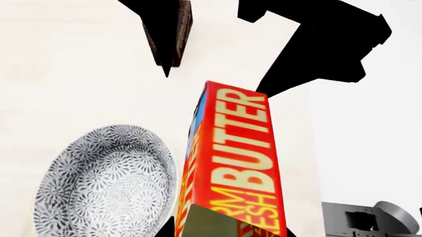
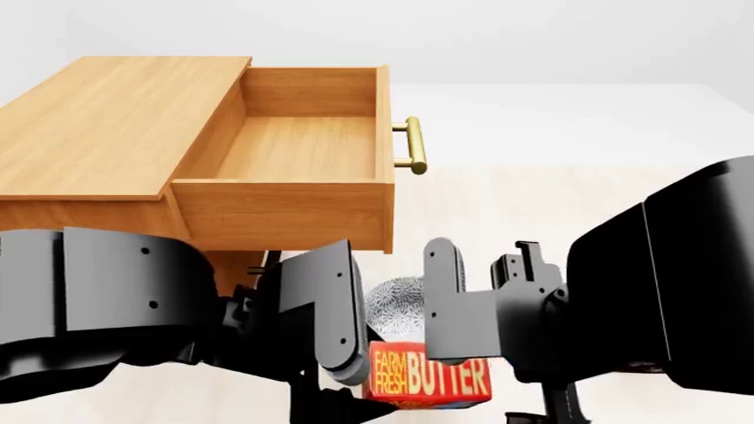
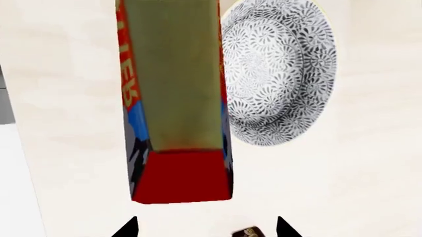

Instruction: Put the butter at the back in the top drawer of the cabinet and close it.

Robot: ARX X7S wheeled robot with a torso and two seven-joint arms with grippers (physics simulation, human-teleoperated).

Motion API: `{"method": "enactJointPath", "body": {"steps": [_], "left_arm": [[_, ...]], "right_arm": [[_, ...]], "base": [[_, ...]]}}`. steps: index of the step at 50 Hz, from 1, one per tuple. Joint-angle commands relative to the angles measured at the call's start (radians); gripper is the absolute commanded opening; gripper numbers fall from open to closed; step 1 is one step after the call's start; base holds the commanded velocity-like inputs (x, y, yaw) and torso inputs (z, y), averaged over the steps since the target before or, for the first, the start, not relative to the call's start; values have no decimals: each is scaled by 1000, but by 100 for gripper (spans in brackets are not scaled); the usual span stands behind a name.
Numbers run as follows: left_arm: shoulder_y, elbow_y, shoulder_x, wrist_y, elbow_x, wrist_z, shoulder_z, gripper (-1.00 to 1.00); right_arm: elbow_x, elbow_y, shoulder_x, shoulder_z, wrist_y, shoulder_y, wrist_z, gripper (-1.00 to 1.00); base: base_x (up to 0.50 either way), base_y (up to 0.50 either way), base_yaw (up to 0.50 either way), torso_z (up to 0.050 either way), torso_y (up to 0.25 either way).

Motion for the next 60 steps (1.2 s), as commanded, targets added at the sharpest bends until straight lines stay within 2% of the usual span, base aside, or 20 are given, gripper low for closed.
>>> {"method": "enactJointPath", "body": {"steps": [1,6,16,23,30,34,41,50,60], "left_arm": [[-15,13,-44,4,-31,-4,-36,-100],[-19,28,-69,4,-42,-11,-45,-100],[-28,88,-150,20,-99,-34,-83,-100],[-35,133,-217,50,-164,-72,-126,-100],[-21,160,-265,82,-183,-91,-146,-100],[-18,164,-284,102,-216,-139,-163,-100],[-42,161,-315,131,-304,-193,-207,-100],[-81,112,-311,152,-431,-316,-246,-100],[-178,37,-280,121,-576,-474,-275,-100]], "right_arm": [[-34,-2,71,-13,-25,-13,-12,100],[-11,10,124,15,-52,-22,55,100],[102,24,260,107,-176,-81,335,100],[122,31,389,171,-360,-160,441,100],[181,15,466,209,-511,-235,699,100],[188,-32,535,236,-636,-285,788,100],[53,-121,665,249,-945,-434,873,100],[-103,-230,776,217,-1197,-571,1017,100],[-305,-240,803,136,-1418,-727,1124,100]], "base": [[0,0,0,0,0],[0,0,0,0,2],[0,0,0,0,0],[0,0,0,1,1],[0,0,0,0,1],[0,0,0,0,0],[0,0,0,1,1],[0,0,0,0,0],[0,0,0,0,1]]}}
